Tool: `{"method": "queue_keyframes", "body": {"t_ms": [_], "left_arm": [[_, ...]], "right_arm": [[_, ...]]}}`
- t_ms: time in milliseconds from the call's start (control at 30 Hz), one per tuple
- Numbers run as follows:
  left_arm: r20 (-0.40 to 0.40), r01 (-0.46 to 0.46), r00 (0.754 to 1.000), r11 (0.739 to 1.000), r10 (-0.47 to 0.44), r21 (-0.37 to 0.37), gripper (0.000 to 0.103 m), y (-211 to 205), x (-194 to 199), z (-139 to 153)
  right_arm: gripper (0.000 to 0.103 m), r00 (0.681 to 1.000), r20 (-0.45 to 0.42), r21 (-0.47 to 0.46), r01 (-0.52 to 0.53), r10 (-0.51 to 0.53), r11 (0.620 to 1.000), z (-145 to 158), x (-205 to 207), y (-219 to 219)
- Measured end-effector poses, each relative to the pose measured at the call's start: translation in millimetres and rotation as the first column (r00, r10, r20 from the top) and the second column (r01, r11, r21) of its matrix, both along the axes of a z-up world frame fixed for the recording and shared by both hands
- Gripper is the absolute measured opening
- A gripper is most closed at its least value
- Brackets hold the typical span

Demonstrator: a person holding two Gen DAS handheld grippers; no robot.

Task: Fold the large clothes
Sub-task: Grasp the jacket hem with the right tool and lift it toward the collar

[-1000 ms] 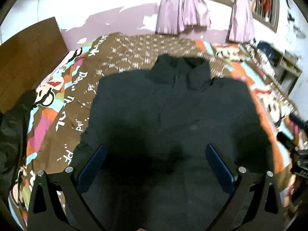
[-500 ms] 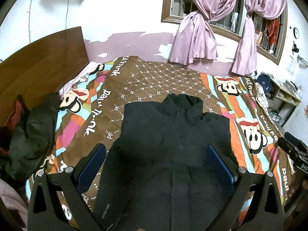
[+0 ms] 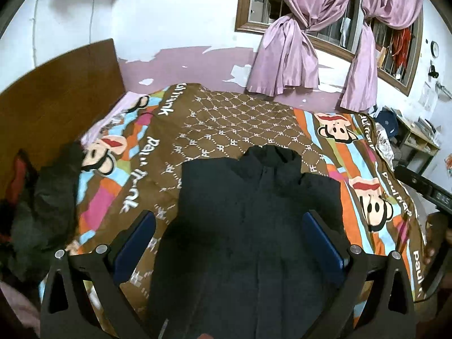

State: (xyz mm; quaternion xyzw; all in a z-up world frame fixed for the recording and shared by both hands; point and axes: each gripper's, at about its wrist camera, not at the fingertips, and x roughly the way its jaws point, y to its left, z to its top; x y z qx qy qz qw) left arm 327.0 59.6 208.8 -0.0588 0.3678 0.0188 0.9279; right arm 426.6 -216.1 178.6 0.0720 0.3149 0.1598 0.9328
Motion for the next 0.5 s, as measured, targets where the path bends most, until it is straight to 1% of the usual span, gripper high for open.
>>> {"method": "queue_keyframes", "body": {"t_ms": [67,167,333,367,500], "left_arm": [[0.01,0.011,1.0,1.0,-0.011,-0.011,0.101,6,30,-14],[0.025,0.04,0.999,0.999,-0.04,-0.014,0.101,12,71,-36],[0.056,0.094,0.994,0.995,-0.095,0.014,0.101,15,136,-77],[0.062,0.102,0.993,0.995,-0.103,0.014,0.101,15,149,-86],[0.067,0.122,0.99,0.992,-0.123,0.012,0.101,18,192,-119]], "right_arm": [[0.102,1.0,-0.003,0.033,0.018,-0.018,0.999,-21,34,1],[0.102,1.0,-0.003,0.057,0.019,-0.019,0.998,-48,71,4],[0.102,0.999,-0.036,0.054,0.02,-0.018,0.998,-106,133,12],[0.099,0.999,-0.048,0.06,0.024,-0.021,0.998,-118,146,13],[0.088,0.995,-0.088,0.086,0.053,-0.046,0.995,-151,185,13]]}}
